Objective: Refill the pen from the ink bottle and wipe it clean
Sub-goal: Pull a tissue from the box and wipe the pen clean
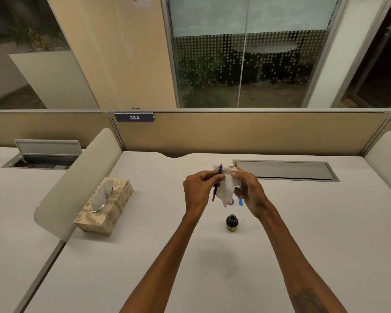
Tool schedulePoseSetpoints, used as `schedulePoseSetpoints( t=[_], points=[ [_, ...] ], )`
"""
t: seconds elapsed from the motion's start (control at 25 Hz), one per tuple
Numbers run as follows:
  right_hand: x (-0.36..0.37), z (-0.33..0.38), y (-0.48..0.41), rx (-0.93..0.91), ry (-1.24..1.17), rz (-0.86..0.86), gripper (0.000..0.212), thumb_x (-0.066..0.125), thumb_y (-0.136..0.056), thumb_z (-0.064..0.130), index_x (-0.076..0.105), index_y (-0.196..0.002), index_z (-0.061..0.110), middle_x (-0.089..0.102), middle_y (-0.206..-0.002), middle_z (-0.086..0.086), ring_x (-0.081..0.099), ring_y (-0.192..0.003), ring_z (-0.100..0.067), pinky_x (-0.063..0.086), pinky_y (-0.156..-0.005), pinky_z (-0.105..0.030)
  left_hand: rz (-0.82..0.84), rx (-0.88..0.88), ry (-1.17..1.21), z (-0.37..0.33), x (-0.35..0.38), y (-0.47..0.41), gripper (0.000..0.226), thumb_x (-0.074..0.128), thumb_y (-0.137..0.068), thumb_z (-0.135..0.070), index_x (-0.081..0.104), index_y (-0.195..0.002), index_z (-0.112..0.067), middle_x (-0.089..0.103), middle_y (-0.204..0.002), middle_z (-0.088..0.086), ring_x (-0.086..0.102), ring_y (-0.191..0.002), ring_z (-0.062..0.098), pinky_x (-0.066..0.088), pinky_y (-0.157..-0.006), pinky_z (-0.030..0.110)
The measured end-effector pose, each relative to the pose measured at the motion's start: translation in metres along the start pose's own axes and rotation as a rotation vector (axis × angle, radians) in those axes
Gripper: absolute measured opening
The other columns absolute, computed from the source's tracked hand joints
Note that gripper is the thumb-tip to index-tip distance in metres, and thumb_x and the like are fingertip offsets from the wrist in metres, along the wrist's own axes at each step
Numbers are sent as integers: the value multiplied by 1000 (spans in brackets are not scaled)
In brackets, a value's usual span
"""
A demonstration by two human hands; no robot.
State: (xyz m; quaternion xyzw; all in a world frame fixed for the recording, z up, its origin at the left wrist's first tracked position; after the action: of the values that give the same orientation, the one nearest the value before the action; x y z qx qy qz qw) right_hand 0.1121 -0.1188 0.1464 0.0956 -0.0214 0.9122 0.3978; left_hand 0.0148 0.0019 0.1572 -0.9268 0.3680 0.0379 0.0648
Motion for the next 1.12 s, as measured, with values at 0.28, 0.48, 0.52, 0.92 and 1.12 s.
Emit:
schedulePoseSetpoints(
  t=[0.28,0.48,0.52,0.92,1.12],
  points=[
    [0,3,-1,50,-28,-29,16,60,-92,35,75,-95,30,70,-91,3,55,-98,-26,42,-82,-41,59,53,-55,-2,1,-7,26,79,-82,-20,78,-102,-5,77,-92,11,73,-83,25,62,-82,33],
    [0,5,-4,15,-25,-58,30,73,-64,53,78,-89,37,73,-82,6,51,-91,-36,42,-81,-52,117,110,-78,-3,6,-8,26,78,-83,-21,77,-103,-4,77,-93,13,72,-84,26,62,-81,34],
    [-2,5,-5,6,-22,-62,31,73,-63,54,78,-89,37,72,-80,4,46,-89,-38,43,-79,-56,131,126,-89,-4,7,-9,26,78,-83,-20,77,-103,-3,76,-93,14,72,-83,26,62,-80,32],
    [-5,12,-5,-105,-27,-154,20,66,-88,29,74,-105,21,74,-100,0,63,-93,-27,49,-74,-42,253,156,-194,-21,14,-12,26,70,-90,-20,75,-113,-9,77,-103,10,74,-92,20,58,-91,28],
    [-12,8,-5,-117,-33,-101,33,66,-89,32,72,-117,14,71,-121,-4,62,-115,-35,49,-90,-57,445,164,-212,-38,5,-19,19,67,-93,-16,78,-106,-8,79,-91,7,76,-79,12,56,-78,18]
  ],
)
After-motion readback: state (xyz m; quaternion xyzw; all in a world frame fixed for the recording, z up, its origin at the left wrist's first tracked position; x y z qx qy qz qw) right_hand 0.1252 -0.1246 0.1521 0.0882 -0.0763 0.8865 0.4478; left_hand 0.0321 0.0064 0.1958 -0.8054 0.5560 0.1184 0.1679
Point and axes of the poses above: each hand's wrist, its own y-axis away from the middle knuckle, its own x-axis out of the palm, z = x × y, the point moved 1 cm from there along -y, towards the middle knuckle
